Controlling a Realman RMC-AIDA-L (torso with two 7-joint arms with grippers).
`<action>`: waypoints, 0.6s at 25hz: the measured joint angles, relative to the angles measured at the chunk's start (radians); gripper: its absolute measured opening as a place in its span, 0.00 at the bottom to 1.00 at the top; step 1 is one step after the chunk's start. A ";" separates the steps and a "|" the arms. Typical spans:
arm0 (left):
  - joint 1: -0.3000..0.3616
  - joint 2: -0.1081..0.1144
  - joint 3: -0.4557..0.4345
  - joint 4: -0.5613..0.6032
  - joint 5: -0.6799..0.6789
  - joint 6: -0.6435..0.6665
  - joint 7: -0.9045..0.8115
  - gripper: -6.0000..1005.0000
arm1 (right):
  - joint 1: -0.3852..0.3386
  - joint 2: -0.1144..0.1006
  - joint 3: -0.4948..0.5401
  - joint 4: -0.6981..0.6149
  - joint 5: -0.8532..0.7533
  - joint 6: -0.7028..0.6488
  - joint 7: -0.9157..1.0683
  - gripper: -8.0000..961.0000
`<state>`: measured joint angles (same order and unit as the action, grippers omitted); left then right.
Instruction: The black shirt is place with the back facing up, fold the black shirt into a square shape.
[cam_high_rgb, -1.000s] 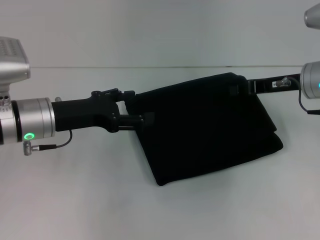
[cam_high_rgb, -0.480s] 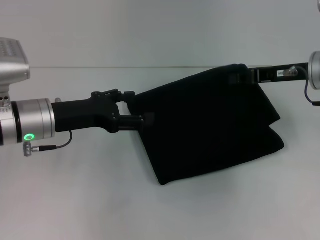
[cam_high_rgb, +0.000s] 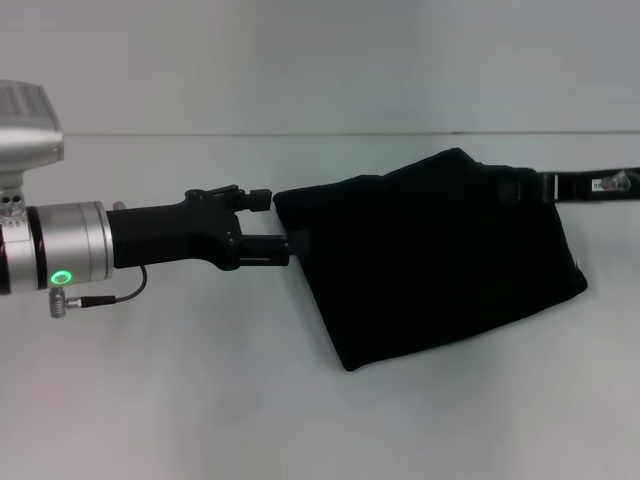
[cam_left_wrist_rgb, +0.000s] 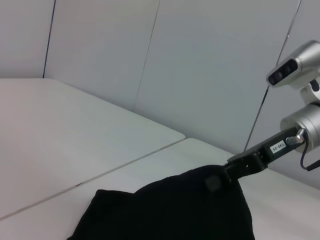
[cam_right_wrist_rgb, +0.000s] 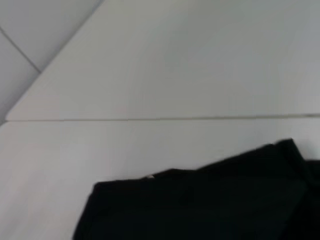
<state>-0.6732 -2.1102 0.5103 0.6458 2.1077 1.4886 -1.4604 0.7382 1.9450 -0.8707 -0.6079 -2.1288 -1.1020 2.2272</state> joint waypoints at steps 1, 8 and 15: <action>0.000 0.000 0.000 -0.001 0.001 -0.001 0.000 0.95 | 0.000 -0.002 -0.001 0.016 0.000 0.013 0.000 0.12; -0.008 -0.003 0.002 -0.016 0.000 -0.049 -0.027 0.95 | -0.019 0.006 0.009 0.048 0.001 0.069 -0.026 0.16; -0.042 -0.008 0.002 -0.042 -0.005 -0.199 -0.155 0.95 | -0.055 -0.005 0.106 0.041 0.002 0.113 -0.032 0.26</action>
<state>-0.7148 -2.1185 0.5124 0.6036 2.1028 1.2892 -1.6154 0.6830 1.9404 -0.7648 -0.5668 -2.1272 -0.9893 2.1957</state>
